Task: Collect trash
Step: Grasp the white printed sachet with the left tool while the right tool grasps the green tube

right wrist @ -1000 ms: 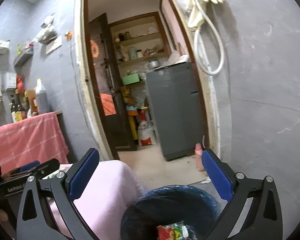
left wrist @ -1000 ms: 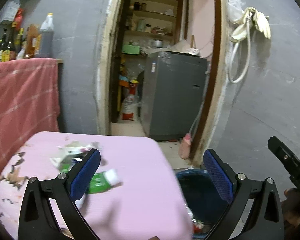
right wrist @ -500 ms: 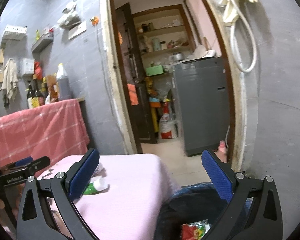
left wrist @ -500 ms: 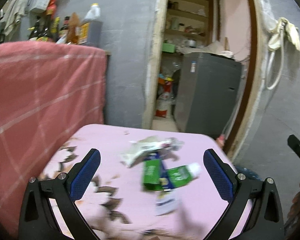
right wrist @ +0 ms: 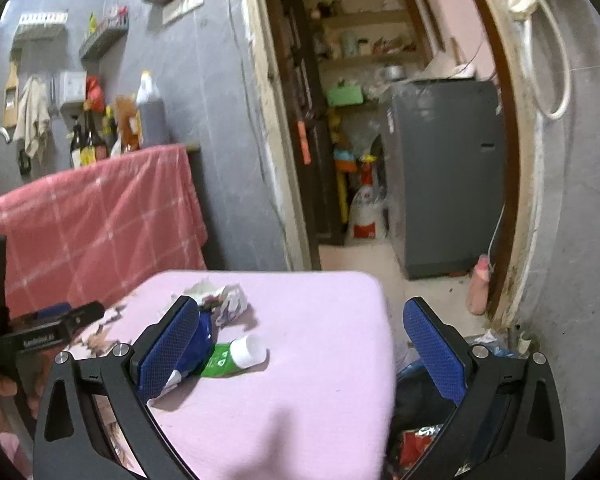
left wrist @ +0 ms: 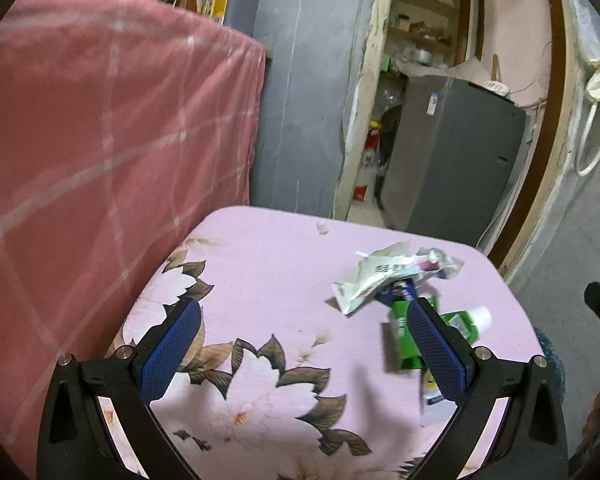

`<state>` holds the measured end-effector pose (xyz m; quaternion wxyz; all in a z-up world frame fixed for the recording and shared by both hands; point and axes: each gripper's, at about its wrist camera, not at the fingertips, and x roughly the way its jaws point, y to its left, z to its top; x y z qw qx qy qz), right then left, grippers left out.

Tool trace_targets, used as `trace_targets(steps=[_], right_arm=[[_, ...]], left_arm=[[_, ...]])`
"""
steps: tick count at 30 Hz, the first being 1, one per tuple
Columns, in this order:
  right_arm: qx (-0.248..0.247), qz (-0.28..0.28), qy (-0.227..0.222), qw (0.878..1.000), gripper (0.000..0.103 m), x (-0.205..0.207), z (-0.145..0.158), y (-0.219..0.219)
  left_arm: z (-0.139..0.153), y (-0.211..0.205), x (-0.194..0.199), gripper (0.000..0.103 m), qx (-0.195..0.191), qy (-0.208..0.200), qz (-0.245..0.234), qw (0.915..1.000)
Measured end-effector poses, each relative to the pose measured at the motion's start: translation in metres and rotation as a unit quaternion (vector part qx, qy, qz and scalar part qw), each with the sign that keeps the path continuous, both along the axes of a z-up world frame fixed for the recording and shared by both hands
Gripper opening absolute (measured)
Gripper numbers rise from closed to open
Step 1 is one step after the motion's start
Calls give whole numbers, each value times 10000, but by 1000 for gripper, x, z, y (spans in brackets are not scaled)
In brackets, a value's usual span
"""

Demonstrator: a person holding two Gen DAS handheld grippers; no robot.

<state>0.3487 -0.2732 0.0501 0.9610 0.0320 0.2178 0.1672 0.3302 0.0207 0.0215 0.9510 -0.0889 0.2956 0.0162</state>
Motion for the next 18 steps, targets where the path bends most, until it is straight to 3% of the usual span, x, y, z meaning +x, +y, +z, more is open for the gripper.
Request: trace_targets(steps=[11,16,18], right_arm=[[-132,276,776,9965,102,34,-27,21],[-243,466,1111,9924,94,45,-38,33],[-324,535,1197,9908,86,48,-41,38]], left_arm=[[-18,11,32,100,-171,438,-419,9980],[-19,11,42,100,-204,544,-622,9964],[-20,11,47,98,-196,593,-741,9953]])
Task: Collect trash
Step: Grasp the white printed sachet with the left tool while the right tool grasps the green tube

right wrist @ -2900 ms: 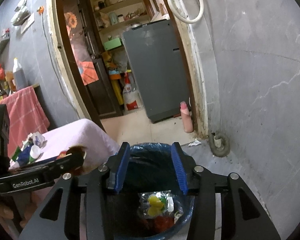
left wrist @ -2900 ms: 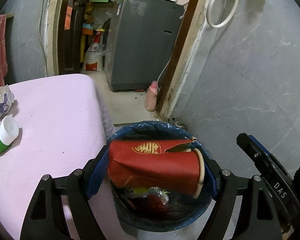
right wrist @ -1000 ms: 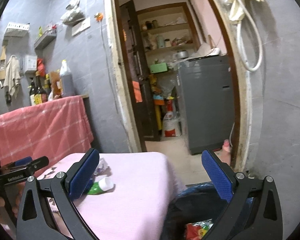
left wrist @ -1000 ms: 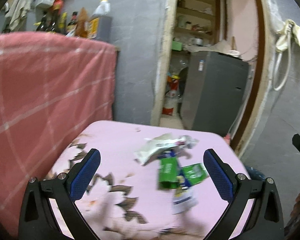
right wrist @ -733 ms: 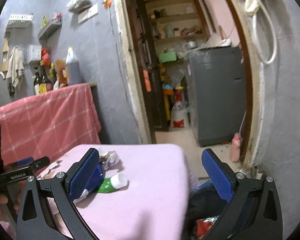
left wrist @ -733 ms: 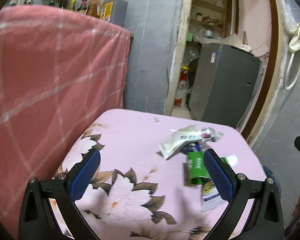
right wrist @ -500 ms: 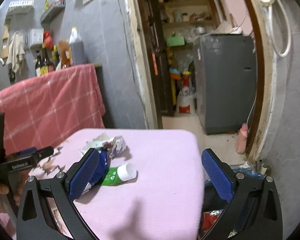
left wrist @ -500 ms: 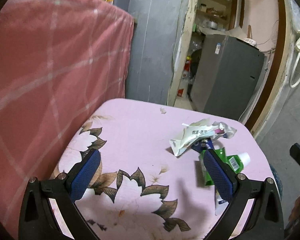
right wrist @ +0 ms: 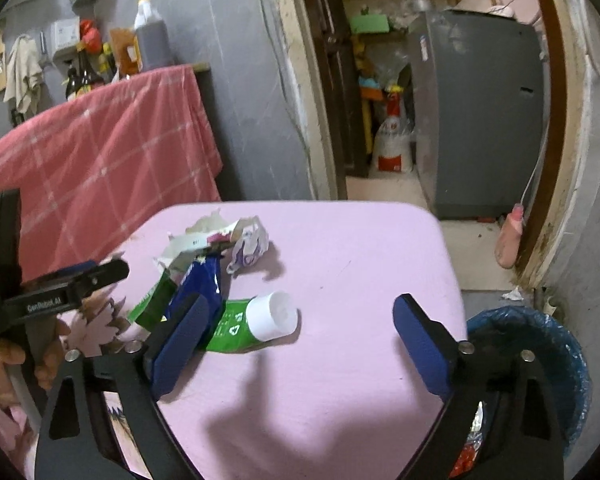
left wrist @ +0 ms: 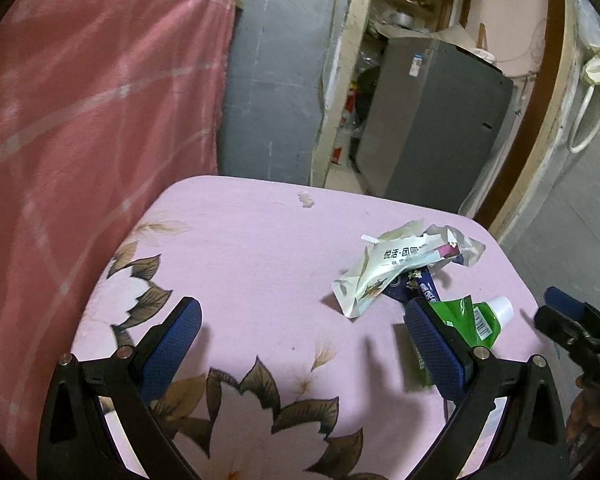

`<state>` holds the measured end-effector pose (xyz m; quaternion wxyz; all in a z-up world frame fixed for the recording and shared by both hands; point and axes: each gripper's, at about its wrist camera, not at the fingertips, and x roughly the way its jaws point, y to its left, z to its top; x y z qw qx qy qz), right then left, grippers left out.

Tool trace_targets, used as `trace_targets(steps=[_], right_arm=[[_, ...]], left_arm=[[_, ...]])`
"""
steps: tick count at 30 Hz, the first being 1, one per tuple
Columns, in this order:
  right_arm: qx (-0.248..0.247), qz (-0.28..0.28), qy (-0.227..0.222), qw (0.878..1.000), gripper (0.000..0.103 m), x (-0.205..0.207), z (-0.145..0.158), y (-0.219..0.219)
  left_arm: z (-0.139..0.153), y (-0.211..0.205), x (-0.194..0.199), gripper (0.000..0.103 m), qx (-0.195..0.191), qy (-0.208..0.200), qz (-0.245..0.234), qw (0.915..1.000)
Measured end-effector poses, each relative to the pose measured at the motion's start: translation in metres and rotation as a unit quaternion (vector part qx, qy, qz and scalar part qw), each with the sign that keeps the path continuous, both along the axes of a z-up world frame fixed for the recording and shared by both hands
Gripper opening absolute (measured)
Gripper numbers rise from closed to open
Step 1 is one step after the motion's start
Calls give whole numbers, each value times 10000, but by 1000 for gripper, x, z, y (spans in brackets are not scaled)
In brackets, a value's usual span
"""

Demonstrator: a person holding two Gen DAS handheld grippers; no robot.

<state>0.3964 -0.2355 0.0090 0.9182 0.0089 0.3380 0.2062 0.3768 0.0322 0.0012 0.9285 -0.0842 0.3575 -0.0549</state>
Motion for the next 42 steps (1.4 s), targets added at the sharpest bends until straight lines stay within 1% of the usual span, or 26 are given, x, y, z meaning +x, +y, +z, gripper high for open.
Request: trace_targets(steps=[4,6,8,14,15,16,19,20,21,24,25,27,28,29,32,34,36,42], right_arm=[[-95,104,138,9998,82,6,-5,8],[-142,152,216,9996,77,9,-8,11],[-189,198,293,9992,74,13,-11,15],[-328,345,502,9976,61,21,-19,29],[-353,371,508,9974,59,21,-20,30],[-366,381,511,9973,58,21,-20,30],[-405,439,598,9964,51,23,-23,33],[-421,444,617,9962,47,24,-23,34],[-451,455,648,9958,44,24,-24,35],[-482,436,677,9956,39,24,-25,35],[-470,423,682,9957,38,24,-25,34],[-453,419,690,9957,38,25,-25,34],[-470,420,683,9957,38,25,-25,34],[-493,419,667,9957,38,24,-26,35],[-498,423,647,9958,38,24,-26,32],[-484,416,644,9959,38,24,-26,33],[-489,419,641,9959,38,23,-26,34],[-469,413,600,9962,37,19,-25,34]], left_arm=[[-1,-3,11,92,59,84,-221,9997],[-2,-7,17,86,105,112,-340,9993],[-4,-10,22,82,144,164,-458,9987],[-6,-14,36,80,102,274,-775,9966],[-7,-15,39,75,70,325,-856,9958],[-6,-15,42,73,60,353,-907,9952],[-5,-18,48,70,93,353,-986,9945],[-6,-21,50,68,106,350,-1020,9941],[-6,-22,52,64,102,387,-1075,9934],[-7,-28,57,55,106,442,-1202,9917],[-6,-28,58,53,105,448,-1221,9914],[-7,-30,60,45,103,479,-1241,9911],[-7,-31,60,43,108,504,-1253,9908],[-8,-33,60,37,114,520,-1268,9905],[-10,-39,58,26,188,550,-1321,9895],[-12,-41,57,23,271,553,-1337,9891],[-13,-43,55,17,317,541,-1338,9890],[-14,-42,53,11,285,542,-1214,9907]])
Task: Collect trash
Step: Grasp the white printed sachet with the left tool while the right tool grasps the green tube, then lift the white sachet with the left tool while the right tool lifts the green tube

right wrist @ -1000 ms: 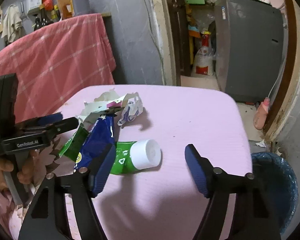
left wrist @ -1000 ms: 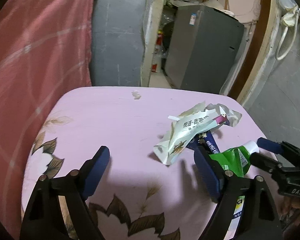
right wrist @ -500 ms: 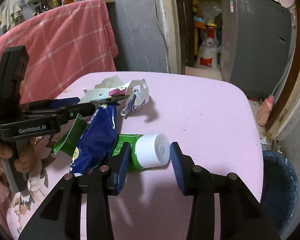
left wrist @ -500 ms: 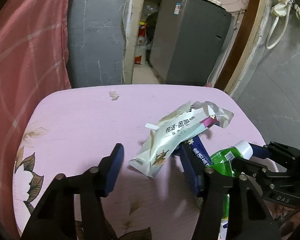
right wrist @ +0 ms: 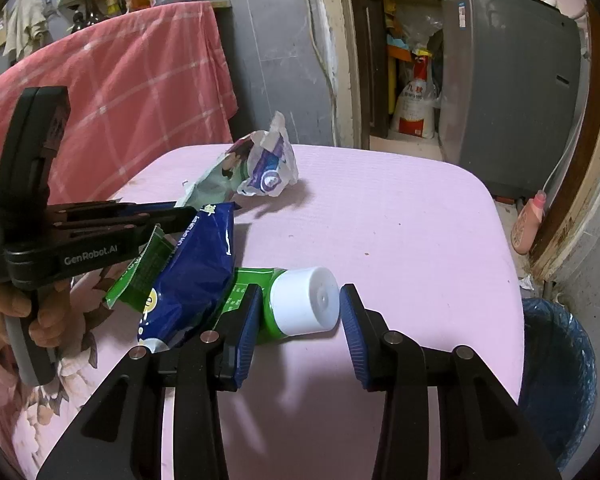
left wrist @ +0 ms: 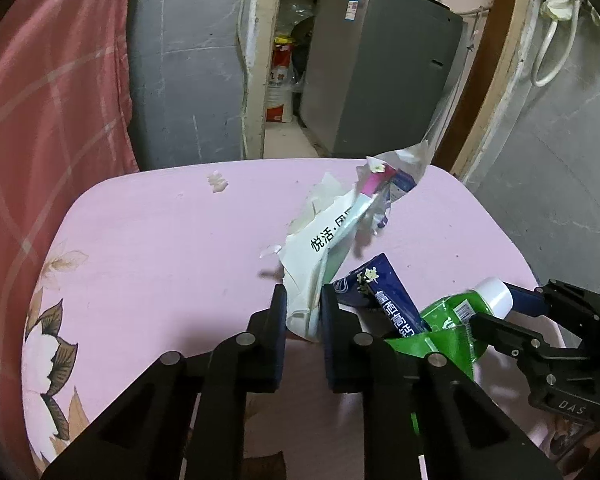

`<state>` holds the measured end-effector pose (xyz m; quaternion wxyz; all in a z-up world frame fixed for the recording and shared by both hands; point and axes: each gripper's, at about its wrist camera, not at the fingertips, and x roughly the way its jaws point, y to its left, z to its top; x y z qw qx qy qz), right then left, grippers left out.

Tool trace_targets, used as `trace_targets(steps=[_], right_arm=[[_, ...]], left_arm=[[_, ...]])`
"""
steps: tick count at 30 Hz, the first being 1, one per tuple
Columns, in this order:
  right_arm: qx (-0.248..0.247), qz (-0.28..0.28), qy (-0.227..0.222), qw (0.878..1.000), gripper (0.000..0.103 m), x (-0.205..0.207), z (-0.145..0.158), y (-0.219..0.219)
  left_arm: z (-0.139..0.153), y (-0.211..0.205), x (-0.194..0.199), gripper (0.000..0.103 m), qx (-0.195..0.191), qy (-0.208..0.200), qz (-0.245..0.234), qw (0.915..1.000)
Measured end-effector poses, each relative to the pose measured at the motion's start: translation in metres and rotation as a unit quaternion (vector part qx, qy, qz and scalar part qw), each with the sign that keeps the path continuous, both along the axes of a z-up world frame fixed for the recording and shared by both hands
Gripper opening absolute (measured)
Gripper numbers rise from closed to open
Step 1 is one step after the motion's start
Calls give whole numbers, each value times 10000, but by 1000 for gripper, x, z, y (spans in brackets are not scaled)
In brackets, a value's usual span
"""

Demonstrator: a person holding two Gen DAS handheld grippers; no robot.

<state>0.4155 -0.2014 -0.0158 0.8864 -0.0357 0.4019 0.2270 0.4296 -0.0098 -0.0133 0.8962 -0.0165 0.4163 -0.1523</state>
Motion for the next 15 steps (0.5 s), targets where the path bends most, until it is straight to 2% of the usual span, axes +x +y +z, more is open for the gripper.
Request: trace_targets(steps=[7,15], right_arm=[[-27,-73,-62,10000,37,-5,1,-5],[-134,-238,-267,9993,37,-14,5,-12]], left_arm=[[3,2,-16,7,160,-33,139,9998],[5,10,-45,7,-17,60,485,9988]])
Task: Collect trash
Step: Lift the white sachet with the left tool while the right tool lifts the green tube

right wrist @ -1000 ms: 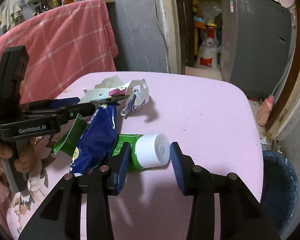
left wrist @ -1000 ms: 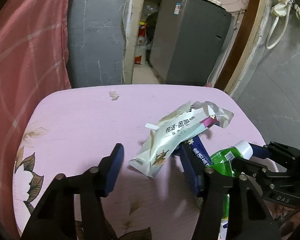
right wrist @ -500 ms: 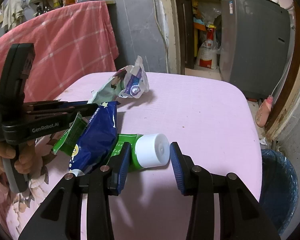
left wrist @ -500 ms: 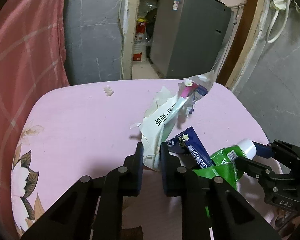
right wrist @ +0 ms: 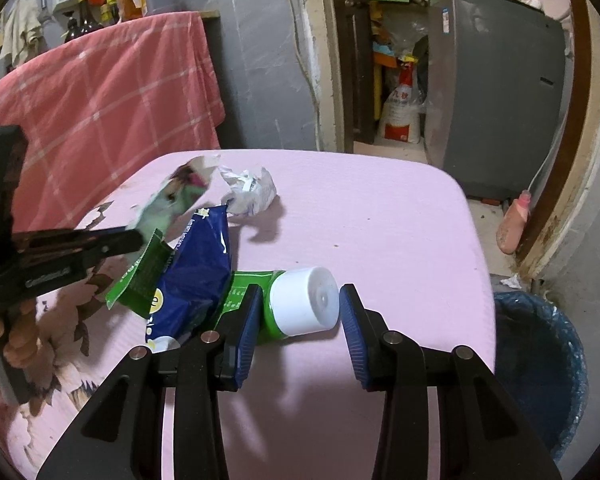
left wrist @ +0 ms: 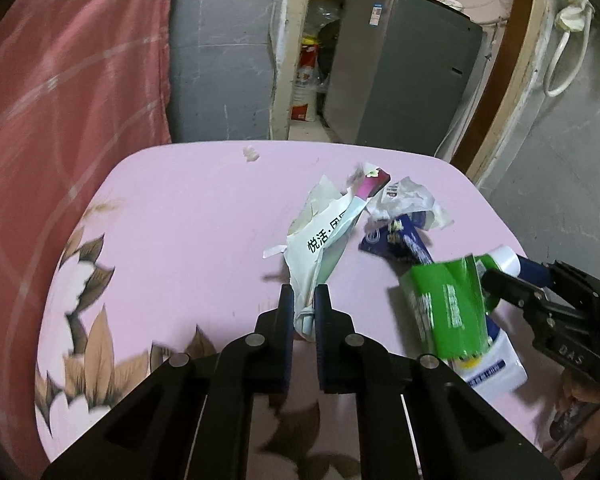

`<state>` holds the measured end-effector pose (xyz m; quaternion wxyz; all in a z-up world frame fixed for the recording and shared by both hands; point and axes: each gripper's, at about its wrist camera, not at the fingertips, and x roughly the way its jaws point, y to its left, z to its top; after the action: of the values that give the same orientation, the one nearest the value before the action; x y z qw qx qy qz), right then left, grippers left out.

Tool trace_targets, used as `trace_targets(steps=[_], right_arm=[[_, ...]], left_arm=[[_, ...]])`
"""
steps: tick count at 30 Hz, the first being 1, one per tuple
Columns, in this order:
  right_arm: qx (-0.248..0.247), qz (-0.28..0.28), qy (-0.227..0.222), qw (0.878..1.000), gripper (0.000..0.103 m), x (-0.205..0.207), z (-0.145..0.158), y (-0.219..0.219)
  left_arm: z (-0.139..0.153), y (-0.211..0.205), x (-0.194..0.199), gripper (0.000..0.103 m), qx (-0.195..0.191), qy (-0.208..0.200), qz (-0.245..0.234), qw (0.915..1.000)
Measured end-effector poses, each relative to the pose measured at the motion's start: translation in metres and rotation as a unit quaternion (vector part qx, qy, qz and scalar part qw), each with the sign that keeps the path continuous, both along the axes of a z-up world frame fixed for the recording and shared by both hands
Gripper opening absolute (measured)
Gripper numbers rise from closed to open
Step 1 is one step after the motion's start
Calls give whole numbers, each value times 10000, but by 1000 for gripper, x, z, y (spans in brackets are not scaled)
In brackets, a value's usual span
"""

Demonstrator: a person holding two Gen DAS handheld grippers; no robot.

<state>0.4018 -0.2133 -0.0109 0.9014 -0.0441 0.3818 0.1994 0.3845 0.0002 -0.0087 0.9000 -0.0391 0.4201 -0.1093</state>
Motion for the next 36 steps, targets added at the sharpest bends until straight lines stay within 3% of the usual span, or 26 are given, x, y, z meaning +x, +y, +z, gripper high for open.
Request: trace_targets(steps=[7,14,28,36], right_arm=[[-79,31,-136,9999,37,-14,2,-3],[-418,10,-675,9968,37,-40,16,-7],[-104,123,-567,9983,38,-53,14,-11],[66,332,-875,9956,46,-65,26,-2]], left_arm=[[4,-2,-21,7,-107,-12,222,9997],[8,-2,-35,6,-227,-87,387,9990],[15,-8,-51,5,-259,-146,469,9985],[17,1,-51,5,-276,-129,618,9976]])
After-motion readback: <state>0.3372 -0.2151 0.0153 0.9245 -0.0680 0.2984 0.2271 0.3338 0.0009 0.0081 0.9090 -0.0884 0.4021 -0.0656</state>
